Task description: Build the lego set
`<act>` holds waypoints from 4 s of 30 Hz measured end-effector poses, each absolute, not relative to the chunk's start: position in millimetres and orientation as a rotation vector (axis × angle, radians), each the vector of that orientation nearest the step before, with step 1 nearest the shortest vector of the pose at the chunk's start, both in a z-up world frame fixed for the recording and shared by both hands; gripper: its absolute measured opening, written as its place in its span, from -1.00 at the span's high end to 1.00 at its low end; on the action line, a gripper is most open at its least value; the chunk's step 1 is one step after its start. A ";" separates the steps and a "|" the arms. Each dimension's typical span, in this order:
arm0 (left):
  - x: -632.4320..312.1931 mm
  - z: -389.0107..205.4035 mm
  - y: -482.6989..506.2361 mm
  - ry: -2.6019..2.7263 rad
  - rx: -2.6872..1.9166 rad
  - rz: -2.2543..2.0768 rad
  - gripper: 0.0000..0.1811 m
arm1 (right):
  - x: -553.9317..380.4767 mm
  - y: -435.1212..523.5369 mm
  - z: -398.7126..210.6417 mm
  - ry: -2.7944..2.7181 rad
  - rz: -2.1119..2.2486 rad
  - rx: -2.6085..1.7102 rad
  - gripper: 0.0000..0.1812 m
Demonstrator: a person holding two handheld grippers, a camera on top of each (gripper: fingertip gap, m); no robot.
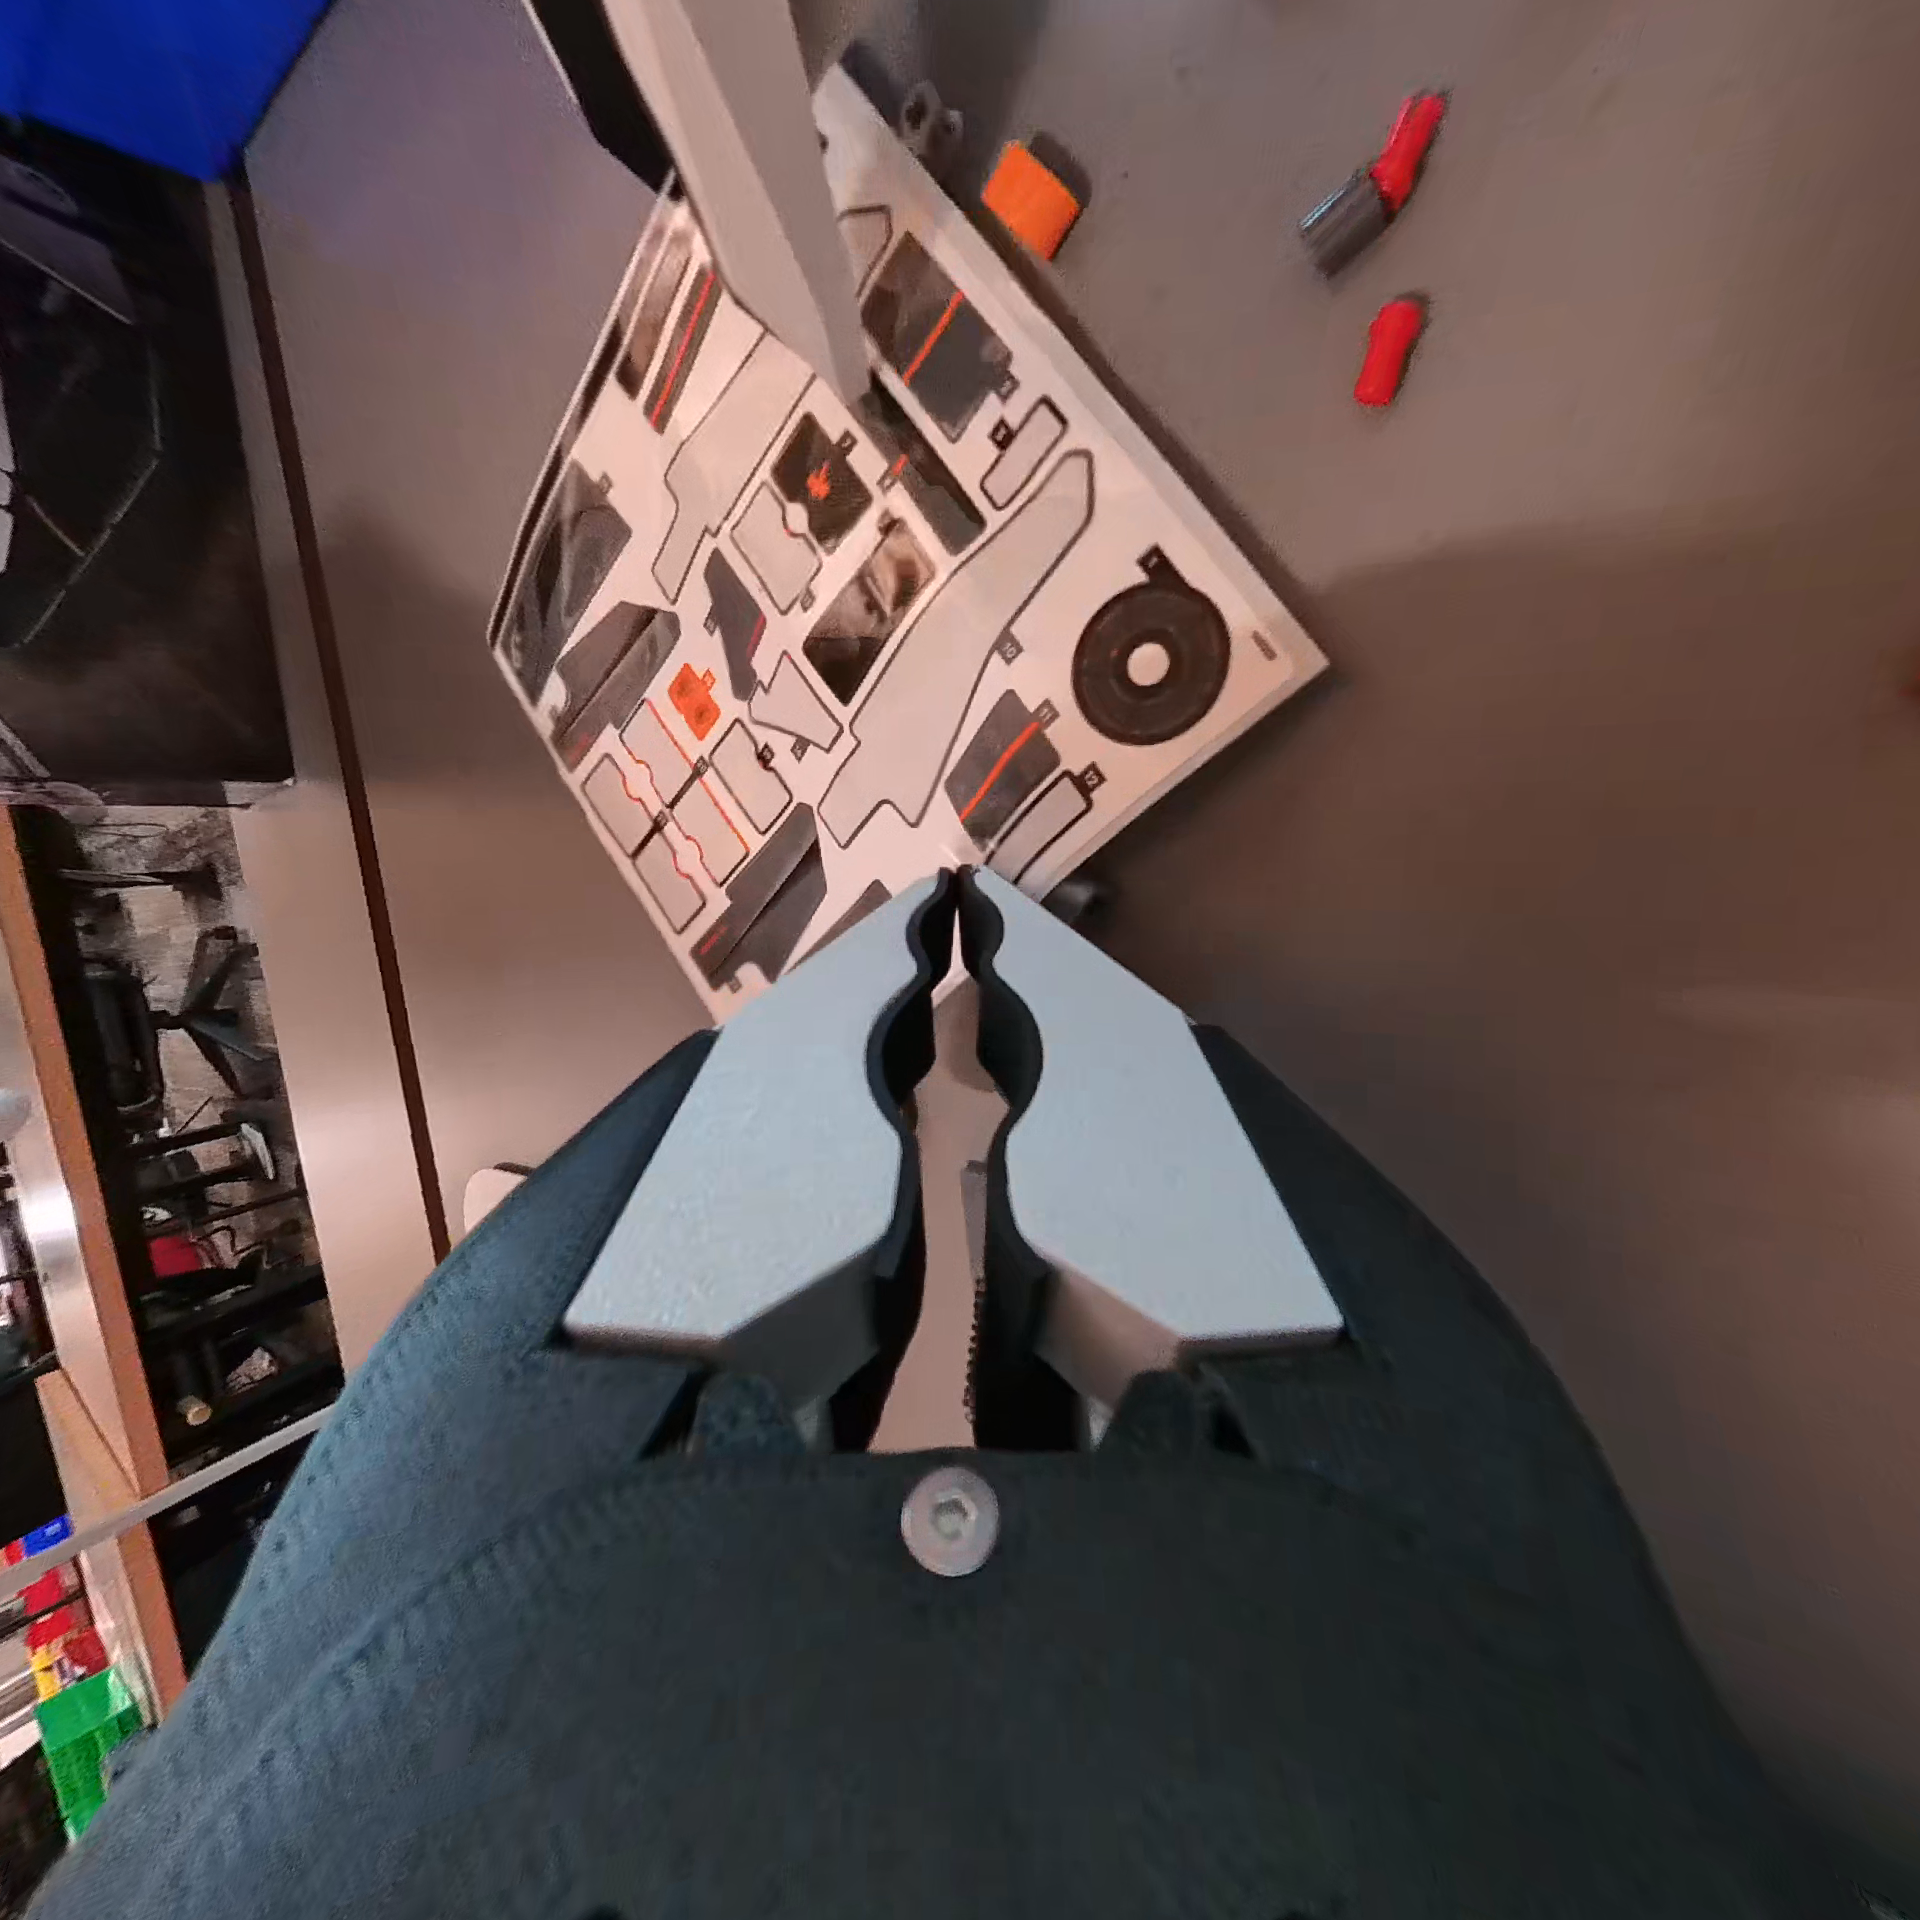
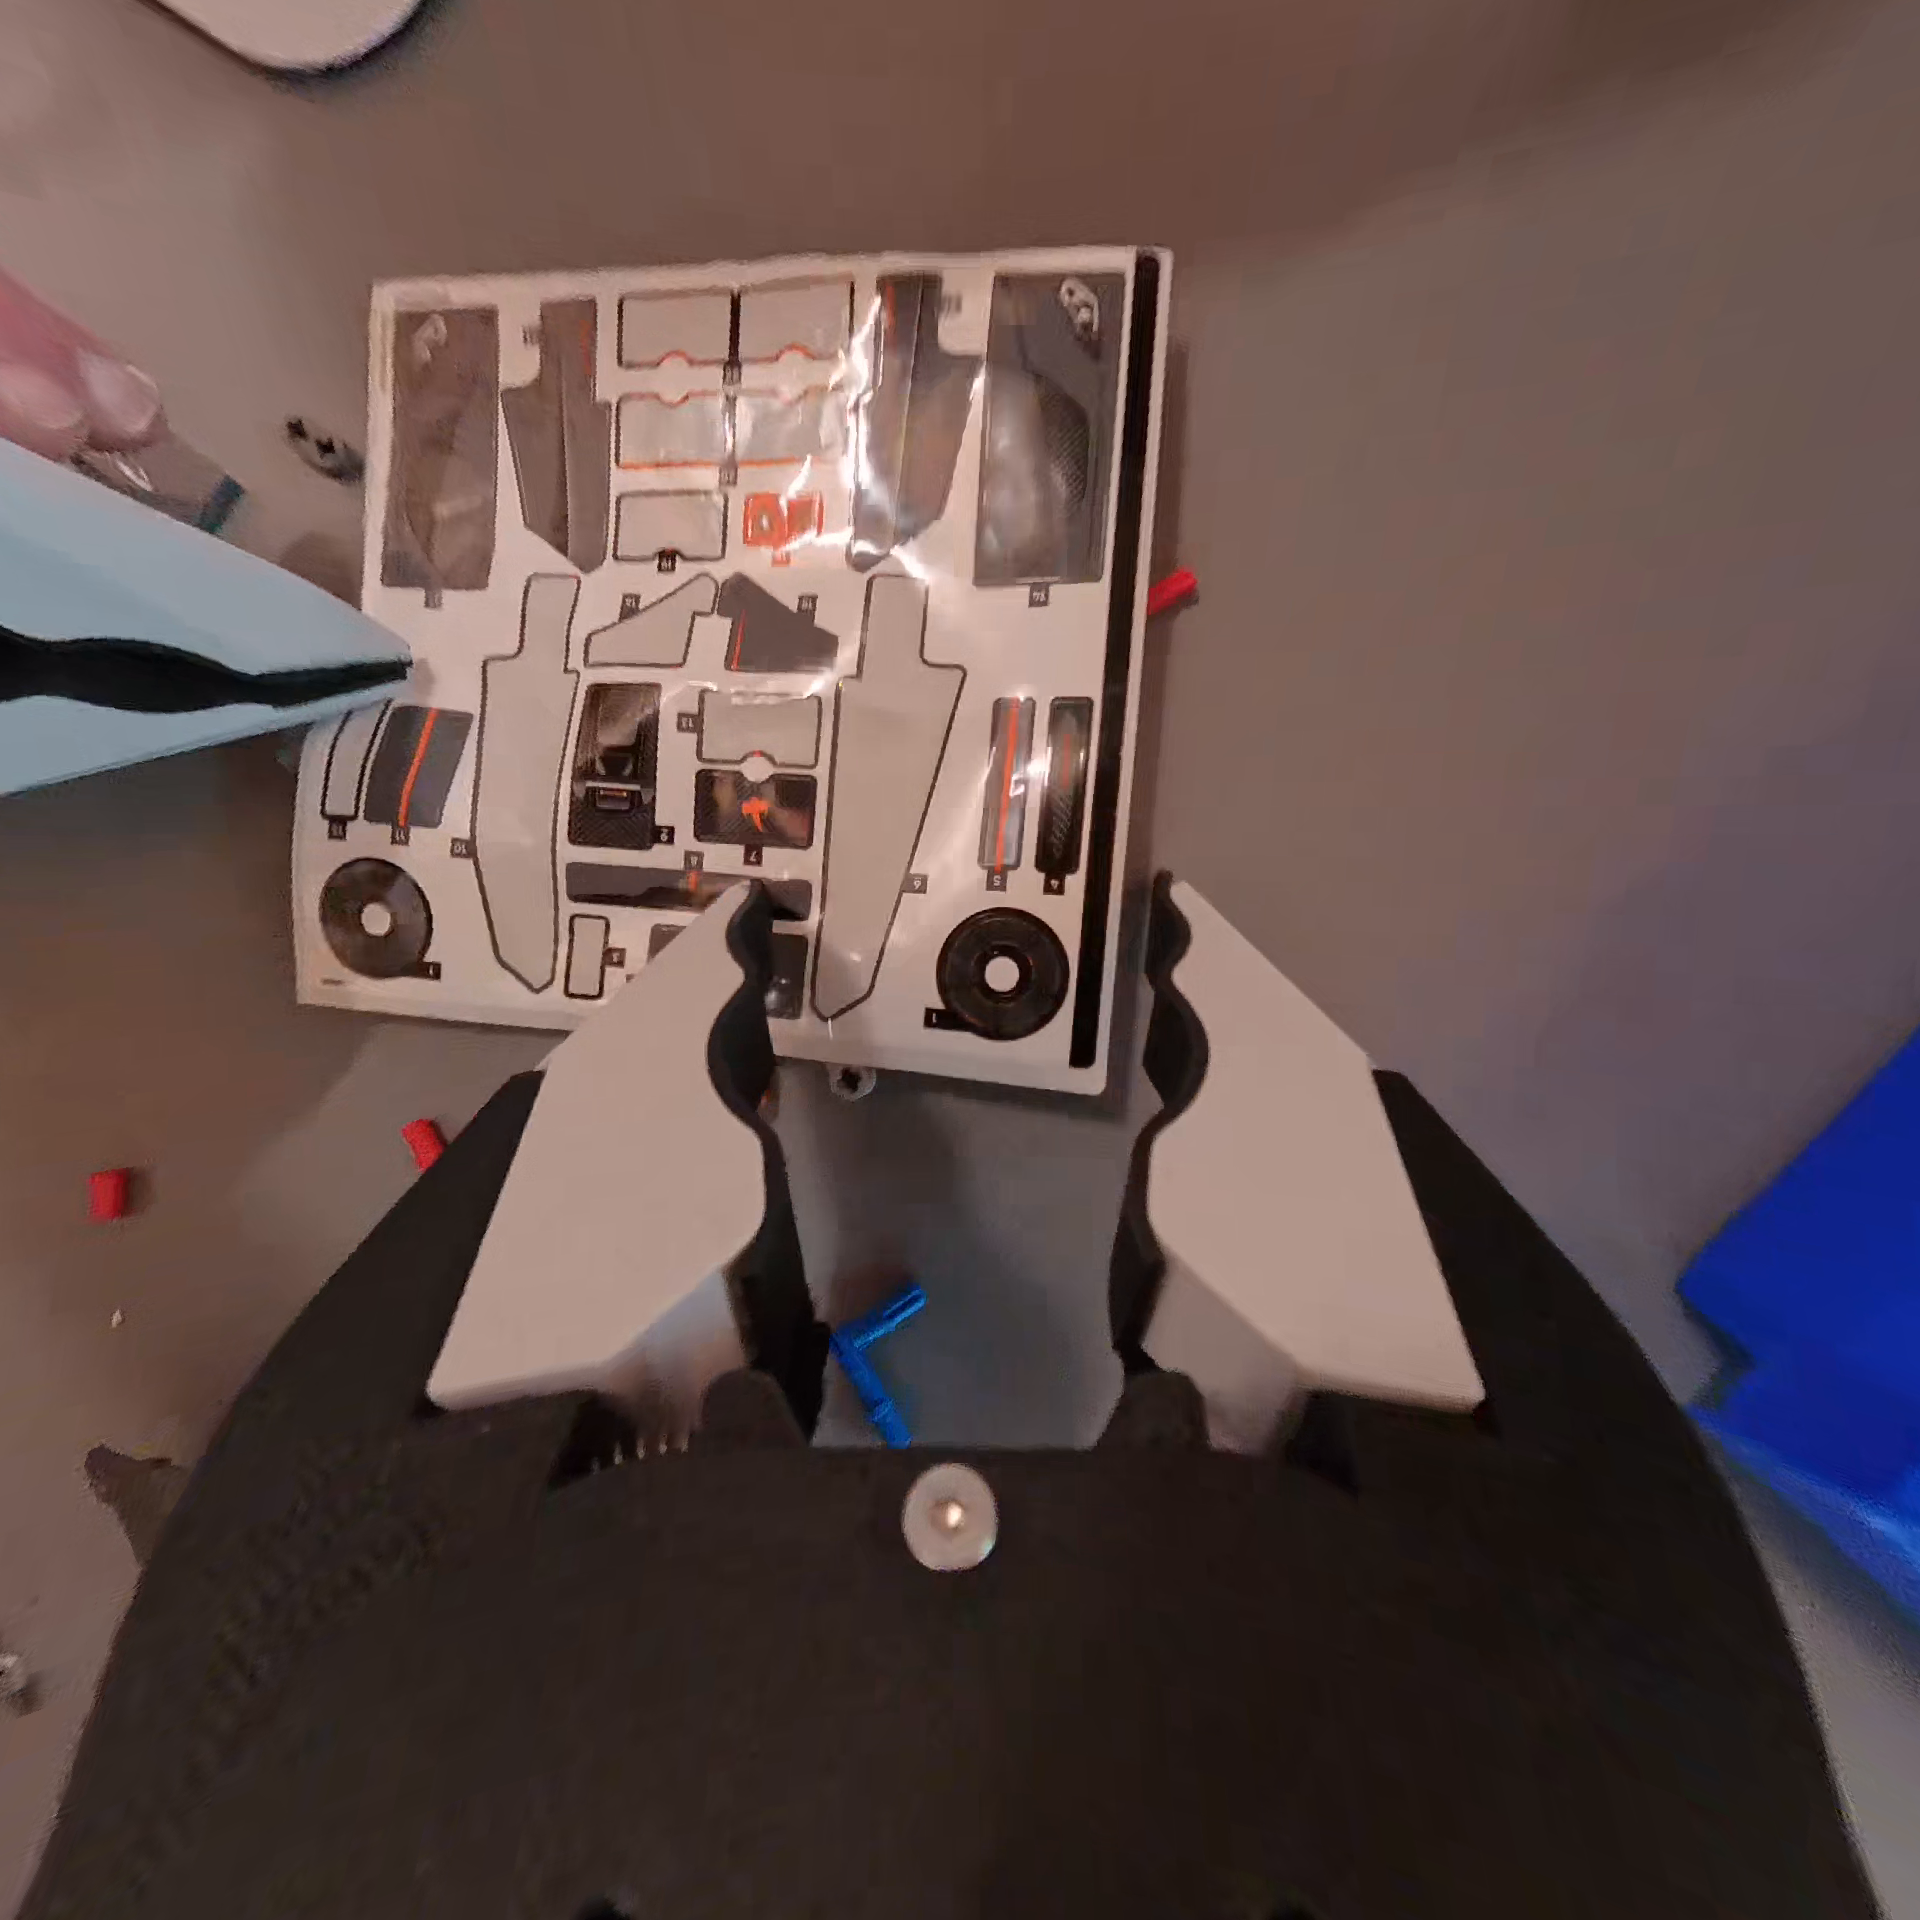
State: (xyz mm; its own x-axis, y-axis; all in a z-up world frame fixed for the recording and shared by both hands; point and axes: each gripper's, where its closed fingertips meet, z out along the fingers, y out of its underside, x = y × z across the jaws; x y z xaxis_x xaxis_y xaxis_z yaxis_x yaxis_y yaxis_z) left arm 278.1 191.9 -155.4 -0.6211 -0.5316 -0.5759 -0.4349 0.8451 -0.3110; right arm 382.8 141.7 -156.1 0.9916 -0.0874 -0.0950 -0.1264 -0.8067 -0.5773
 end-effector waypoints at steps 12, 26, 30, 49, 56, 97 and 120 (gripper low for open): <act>279.0 -157.3 191.0 2.337 -0.687 -0.187 1.00 | 391.3 136.8 -145.3 0.165 0.183 -2.375 0.88; 279.6 -155.4 197.4 2.300 -0.651 -0.127 1.00 | 383.5 144.7 -109.9 0.070 0.226 -2.151 1.00; 277.7 -149.8 197.2 2.292 -0.665 -0.161 0.94 | 381.6 147.5 -104.8 0.037 0.187 -2.119 1.00; 290.0 -16.1 181.9 1.846 -0.339 -0.272 0.60 | 319.4 162.0 -40.9 -0.403 -0.187 -1.827 1.00; 310.8 -11.6 177.1 2.051 -0.422 -0.293 0.43 | 307.6 165.2 -32.9 -0.466 -0.305 -1.774 1.00; 287.7 44.2 170.3 2.082 -0.766 -1.201 1.00 | 290.2 138.2 -14.4 -0.389 0.426 -1.641 1.00; 290.6 13.3 131.3 2.183 -0.785 -1.612 1.00 | 298.8 111.3 15.7 -0.353 0.667 -1.507 1.00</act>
